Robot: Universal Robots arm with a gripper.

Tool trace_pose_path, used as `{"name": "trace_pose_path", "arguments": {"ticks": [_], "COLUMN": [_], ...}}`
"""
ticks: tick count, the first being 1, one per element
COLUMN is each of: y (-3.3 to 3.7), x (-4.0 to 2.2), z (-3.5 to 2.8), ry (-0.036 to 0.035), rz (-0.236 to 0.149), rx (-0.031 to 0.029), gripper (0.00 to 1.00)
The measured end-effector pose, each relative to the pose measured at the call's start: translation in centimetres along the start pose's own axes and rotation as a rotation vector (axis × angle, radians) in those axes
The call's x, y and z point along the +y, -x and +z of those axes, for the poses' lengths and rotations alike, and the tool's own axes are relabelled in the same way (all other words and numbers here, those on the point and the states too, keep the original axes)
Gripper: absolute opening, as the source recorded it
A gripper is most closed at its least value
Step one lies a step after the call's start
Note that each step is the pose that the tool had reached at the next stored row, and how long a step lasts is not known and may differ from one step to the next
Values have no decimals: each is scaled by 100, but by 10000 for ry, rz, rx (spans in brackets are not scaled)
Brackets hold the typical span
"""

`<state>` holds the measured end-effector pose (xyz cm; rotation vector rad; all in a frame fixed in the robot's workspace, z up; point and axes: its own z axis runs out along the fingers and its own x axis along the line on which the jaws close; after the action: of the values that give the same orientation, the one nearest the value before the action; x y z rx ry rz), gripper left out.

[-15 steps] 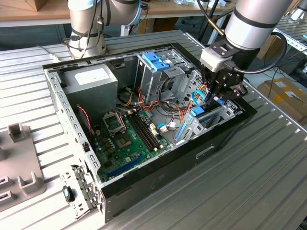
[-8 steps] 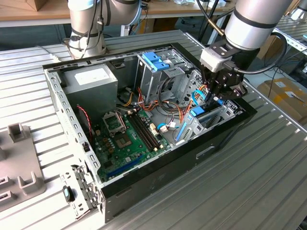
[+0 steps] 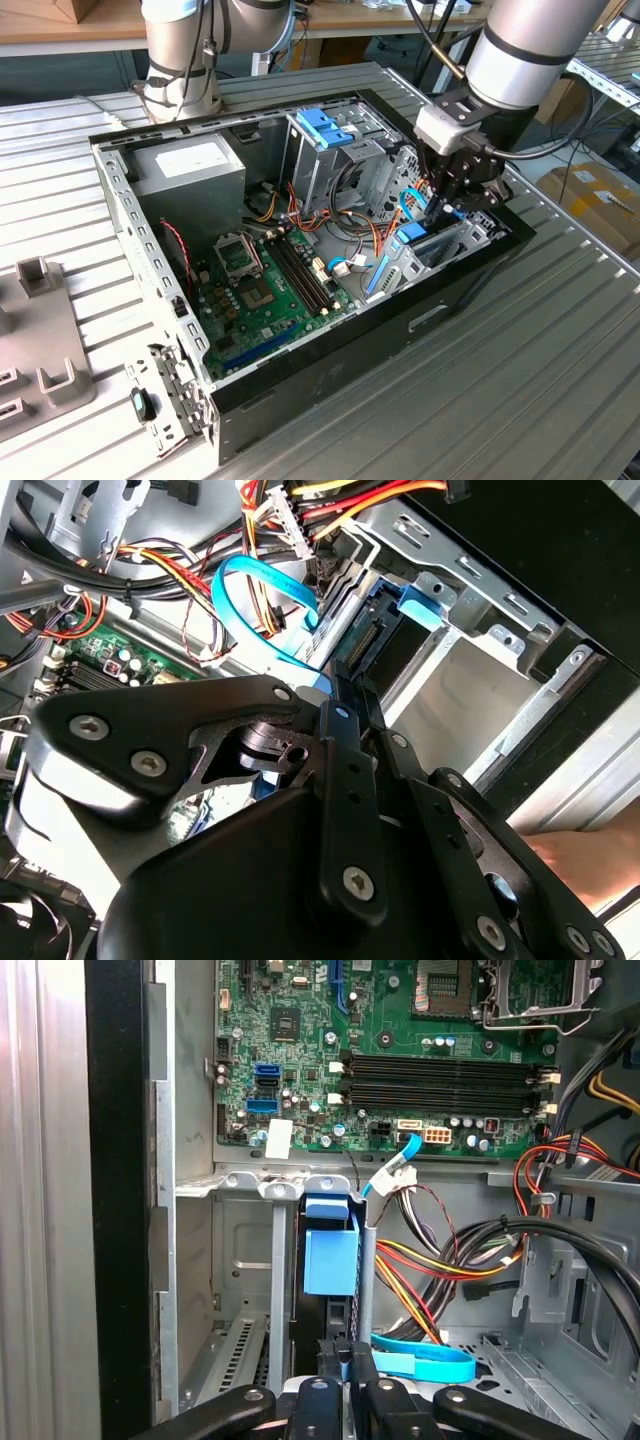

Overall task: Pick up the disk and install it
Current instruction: 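Insert the first disk wire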

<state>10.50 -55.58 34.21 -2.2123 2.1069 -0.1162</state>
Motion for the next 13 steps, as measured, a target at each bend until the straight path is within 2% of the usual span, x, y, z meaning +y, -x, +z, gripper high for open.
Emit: {"name": "trace_pose_path", "arguments": {"ticks": [10,12,13], "y": [0,0,0], "x": [1,2,2], "z": [14,15,15], "ry": [-1,-1,-1], "rz": [0,1,1], "rx": [-6,-8,-6], "gripper": [16,17,23]}}
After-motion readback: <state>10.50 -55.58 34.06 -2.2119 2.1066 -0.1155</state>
